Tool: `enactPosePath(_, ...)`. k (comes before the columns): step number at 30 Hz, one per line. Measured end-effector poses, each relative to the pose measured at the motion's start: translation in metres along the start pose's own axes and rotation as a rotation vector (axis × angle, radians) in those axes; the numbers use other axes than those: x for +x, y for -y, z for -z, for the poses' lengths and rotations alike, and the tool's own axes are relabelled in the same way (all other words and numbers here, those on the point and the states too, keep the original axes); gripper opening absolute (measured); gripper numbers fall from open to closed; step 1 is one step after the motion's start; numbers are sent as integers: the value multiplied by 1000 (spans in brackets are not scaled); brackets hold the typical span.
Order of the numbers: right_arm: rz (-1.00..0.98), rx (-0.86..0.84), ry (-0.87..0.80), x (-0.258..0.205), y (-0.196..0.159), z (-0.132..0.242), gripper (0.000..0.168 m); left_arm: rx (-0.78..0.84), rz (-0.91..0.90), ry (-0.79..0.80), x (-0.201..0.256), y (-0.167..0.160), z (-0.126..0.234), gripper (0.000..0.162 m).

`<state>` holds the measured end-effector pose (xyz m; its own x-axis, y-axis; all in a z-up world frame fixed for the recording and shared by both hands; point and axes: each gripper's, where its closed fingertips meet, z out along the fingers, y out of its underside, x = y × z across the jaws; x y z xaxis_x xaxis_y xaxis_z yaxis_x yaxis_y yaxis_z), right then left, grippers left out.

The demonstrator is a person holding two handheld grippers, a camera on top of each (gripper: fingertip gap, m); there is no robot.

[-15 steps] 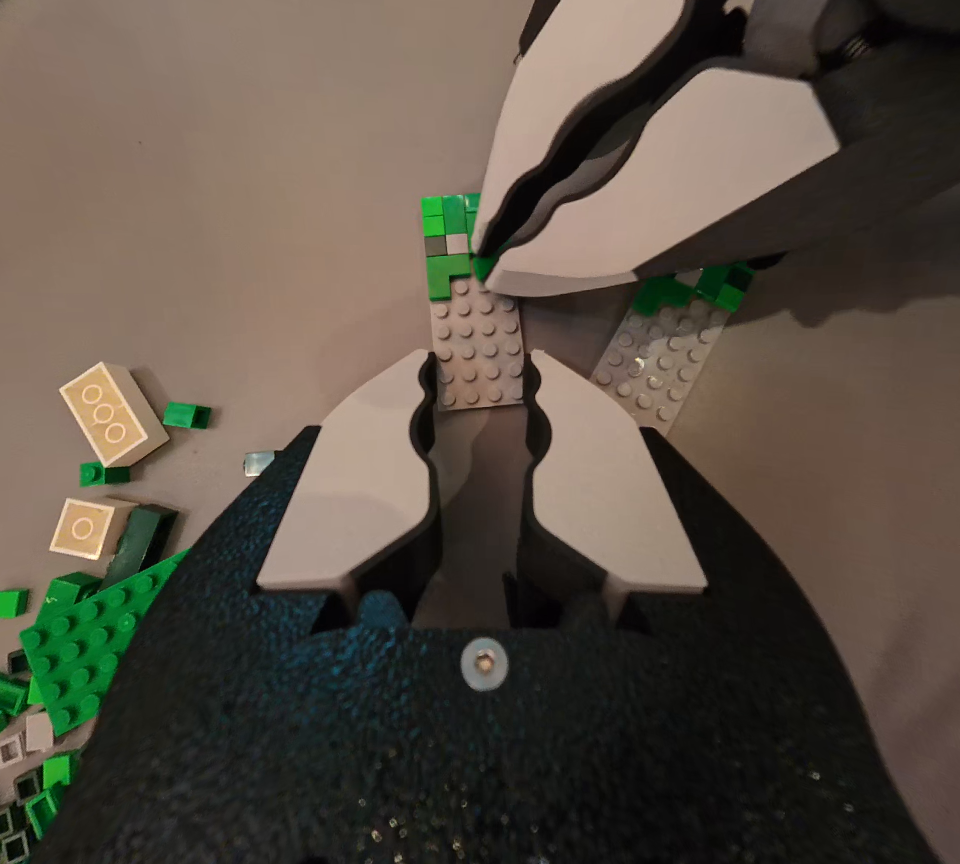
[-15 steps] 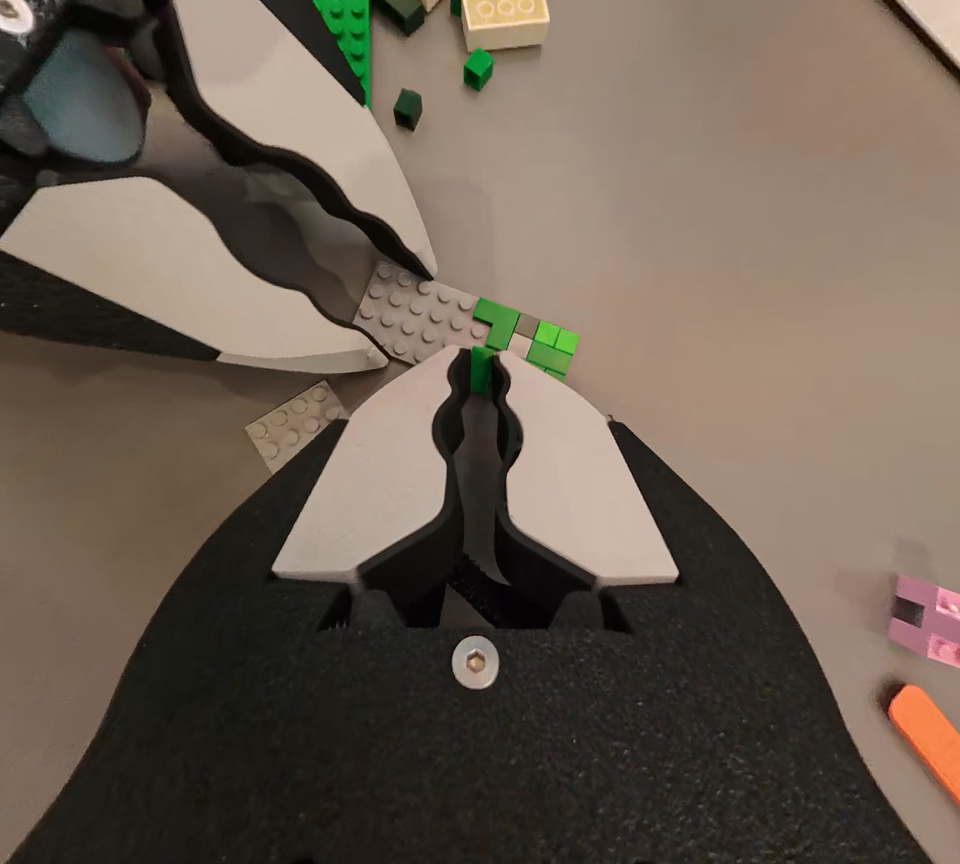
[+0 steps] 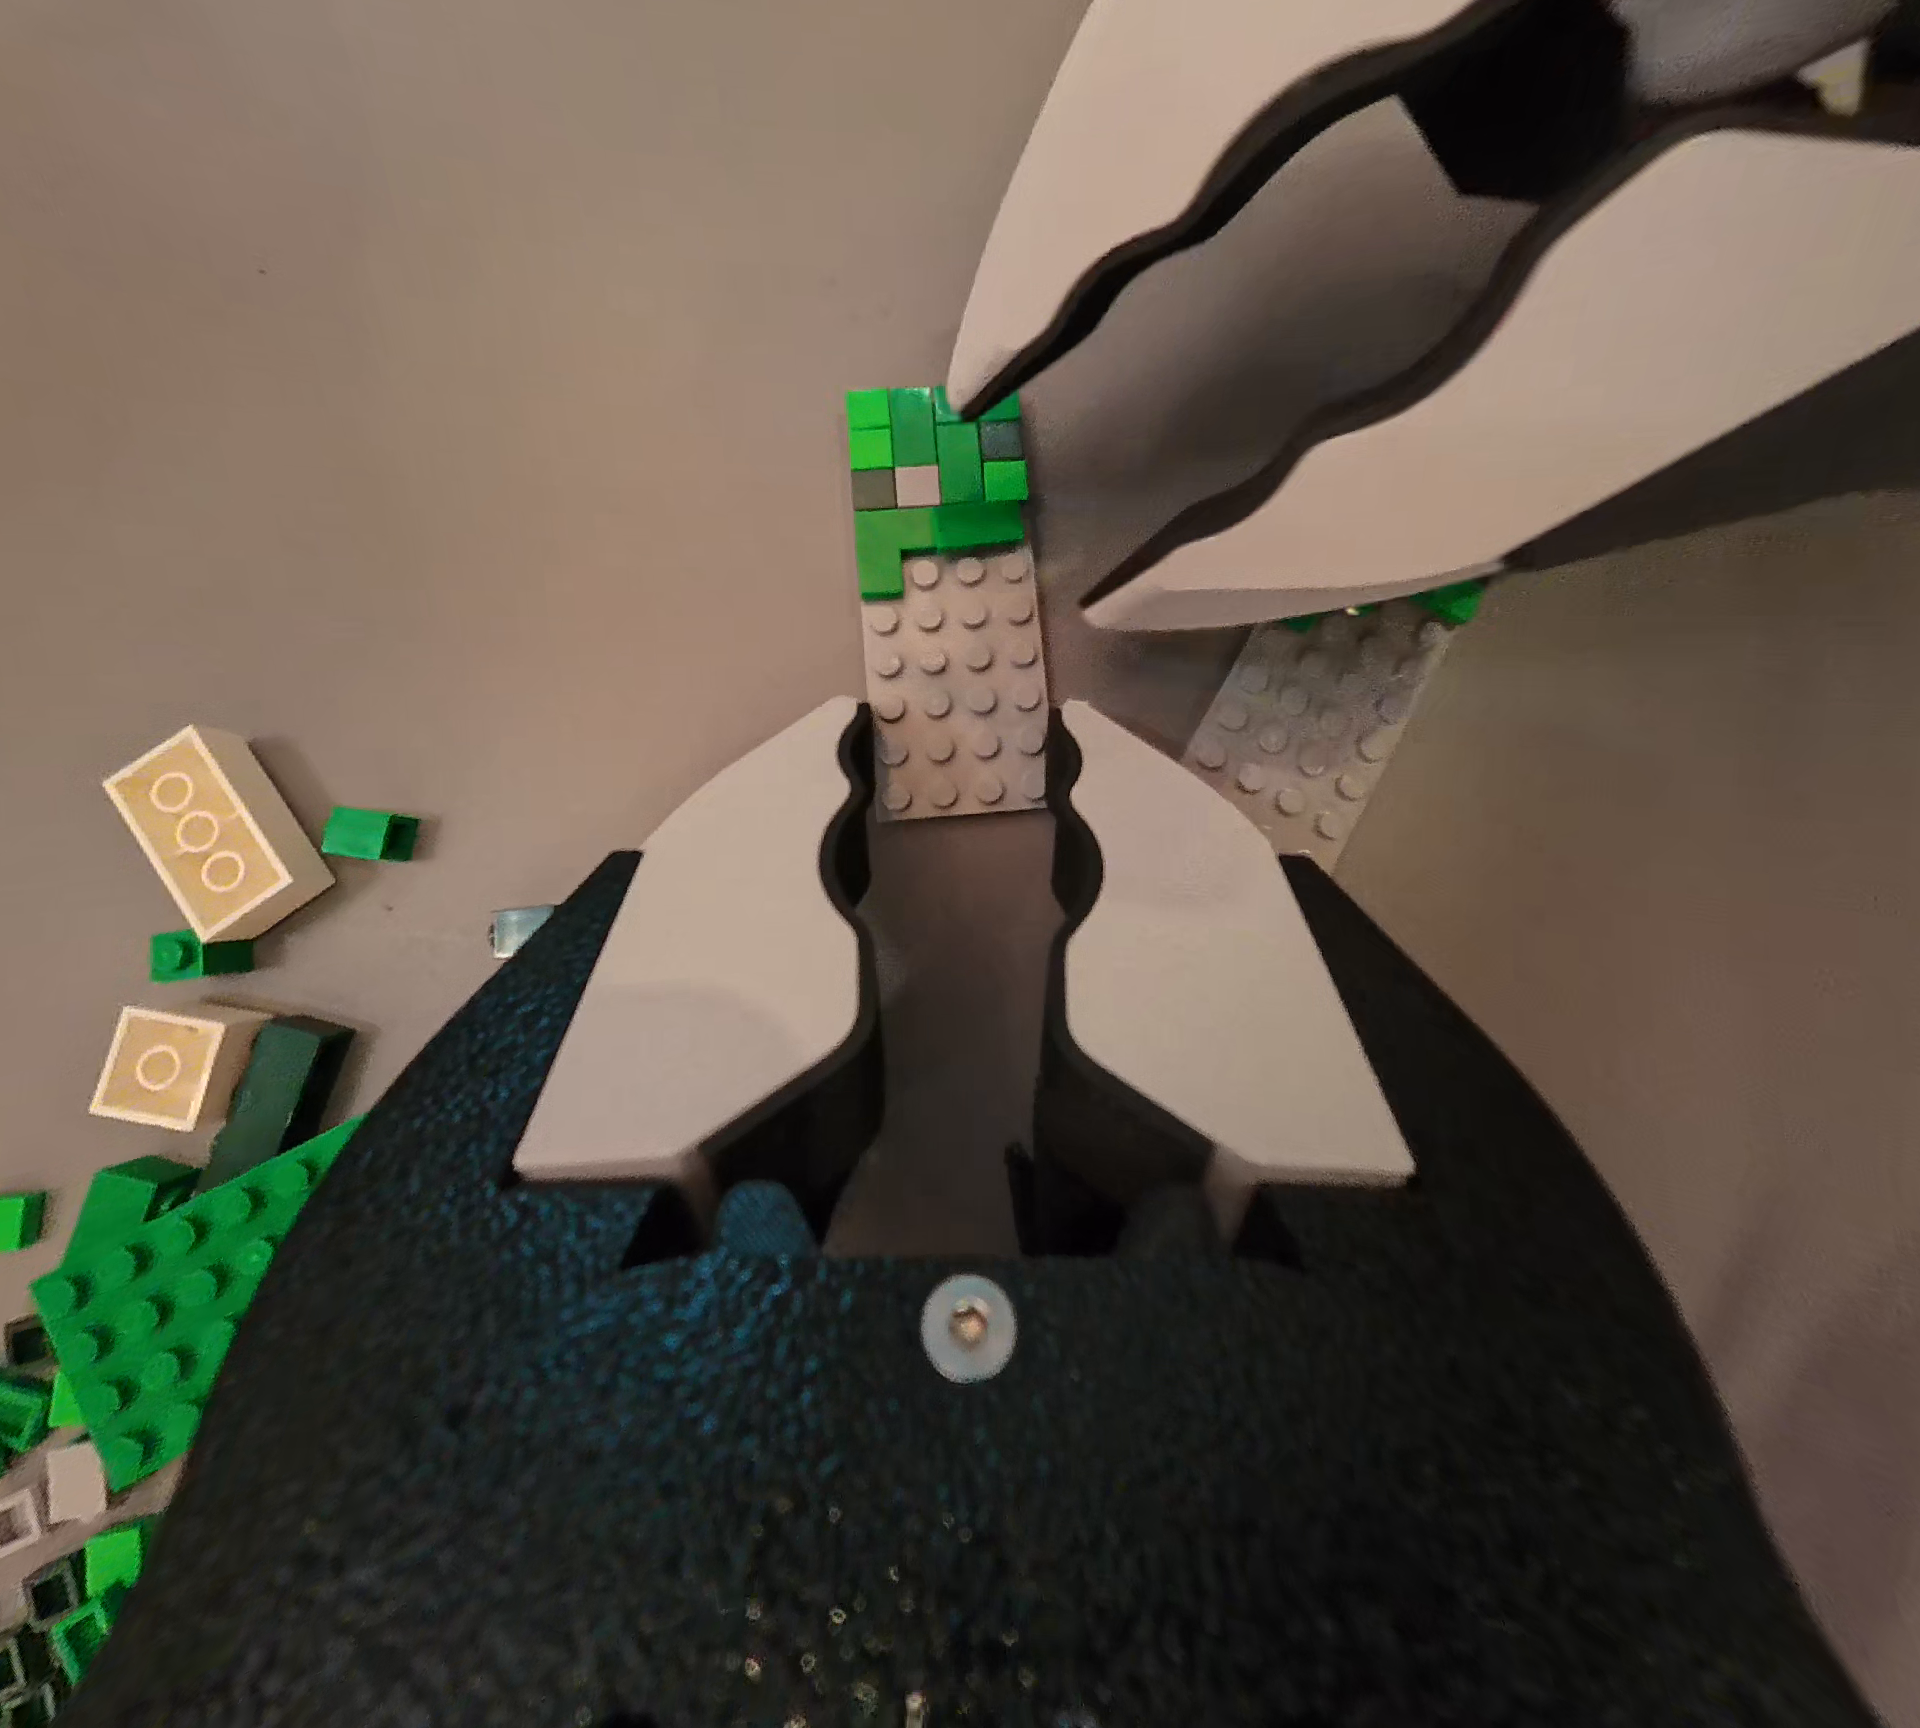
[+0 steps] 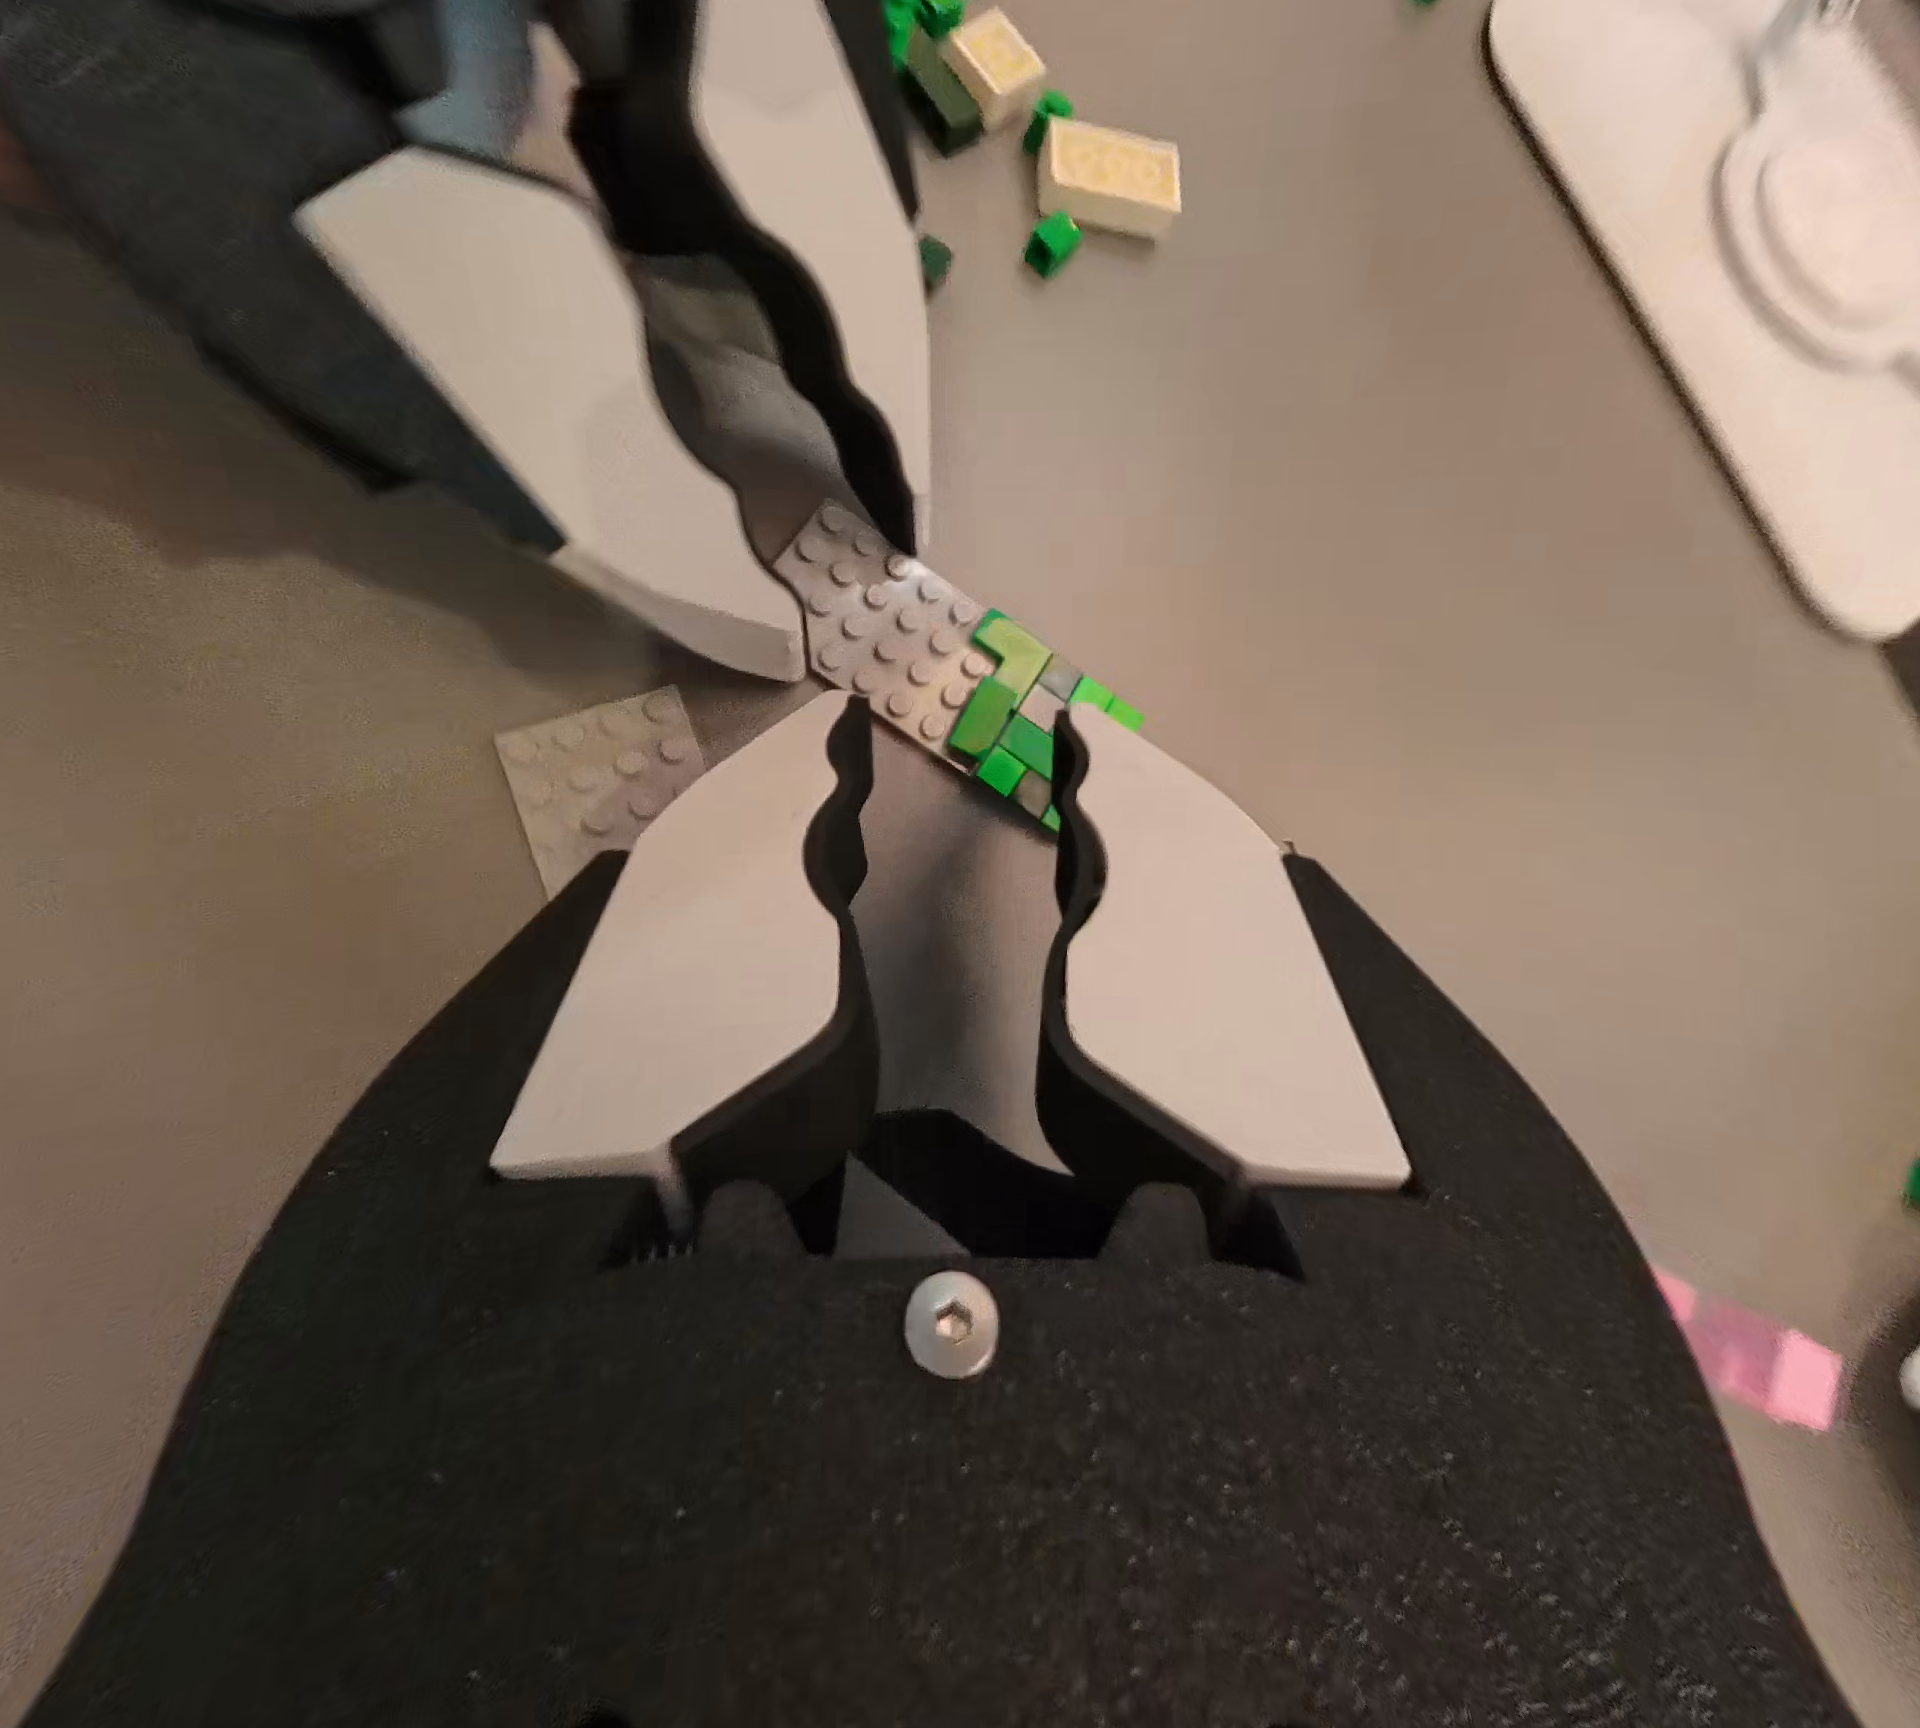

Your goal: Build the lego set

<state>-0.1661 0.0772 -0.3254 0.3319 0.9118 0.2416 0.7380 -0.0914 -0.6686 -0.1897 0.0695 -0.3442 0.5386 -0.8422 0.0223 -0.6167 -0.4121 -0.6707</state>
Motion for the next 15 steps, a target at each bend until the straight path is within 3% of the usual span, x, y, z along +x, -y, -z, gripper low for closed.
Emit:
enactPosePath(7, 512, 23, -9, -6, -2, 3, 39, 0, 84, -112, 0, -1, 4, 31)
enactPosePath(15, 807, -16, -132, -2, 3, -8, 35, 33, 134, -169, 1, 5, 10, 31)
